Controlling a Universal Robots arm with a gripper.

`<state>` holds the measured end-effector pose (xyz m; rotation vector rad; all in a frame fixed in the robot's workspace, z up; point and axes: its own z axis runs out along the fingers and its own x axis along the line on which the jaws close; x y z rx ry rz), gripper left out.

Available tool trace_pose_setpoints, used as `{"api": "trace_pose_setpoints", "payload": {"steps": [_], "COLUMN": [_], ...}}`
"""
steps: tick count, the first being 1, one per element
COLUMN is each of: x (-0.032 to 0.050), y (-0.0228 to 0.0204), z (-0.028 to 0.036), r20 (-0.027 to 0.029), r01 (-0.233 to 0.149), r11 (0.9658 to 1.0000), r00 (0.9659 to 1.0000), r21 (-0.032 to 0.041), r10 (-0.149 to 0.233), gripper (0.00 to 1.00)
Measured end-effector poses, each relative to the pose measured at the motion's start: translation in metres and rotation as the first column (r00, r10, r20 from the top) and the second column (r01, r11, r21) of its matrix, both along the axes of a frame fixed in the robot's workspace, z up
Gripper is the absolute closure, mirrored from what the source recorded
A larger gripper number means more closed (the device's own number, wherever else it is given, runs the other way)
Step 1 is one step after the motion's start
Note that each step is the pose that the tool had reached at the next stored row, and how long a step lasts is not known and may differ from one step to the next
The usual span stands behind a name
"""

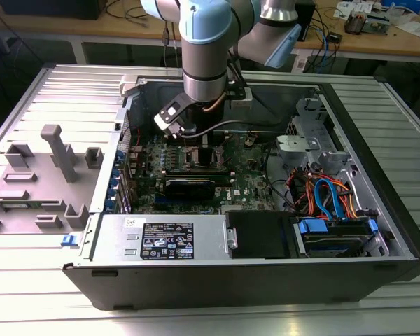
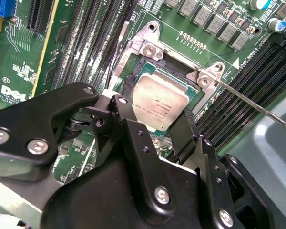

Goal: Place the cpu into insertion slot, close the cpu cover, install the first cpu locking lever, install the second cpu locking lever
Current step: 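Place the cpu into insertion slot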

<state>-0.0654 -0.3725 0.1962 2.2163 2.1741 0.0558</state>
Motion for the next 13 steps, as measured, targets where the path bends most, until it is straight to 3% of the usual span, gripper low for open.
{"api": "trace_pose_setpoints", "payload": {"steps": [2, 8, 13], "x": [0.0000, -0.0001, -0.0001], "y": [0.0000, -0.0002, -0.0002], "z": [-0.0001, 0.0002, 0.0016], "r20": [0.0001, -0.0008, -0.0048], "r01": [0.000, 0.000, 0.000], "r11": [1.0000, 1.0000, 1.0000], "r00": [1.0000, 1.0000, 1.0000], "r21": [-0.0005, -0.0012, -0.0011], "r10": [0.000, 0.000, 0.000], "gripper": [0.38, 0.38, 0.38]}}
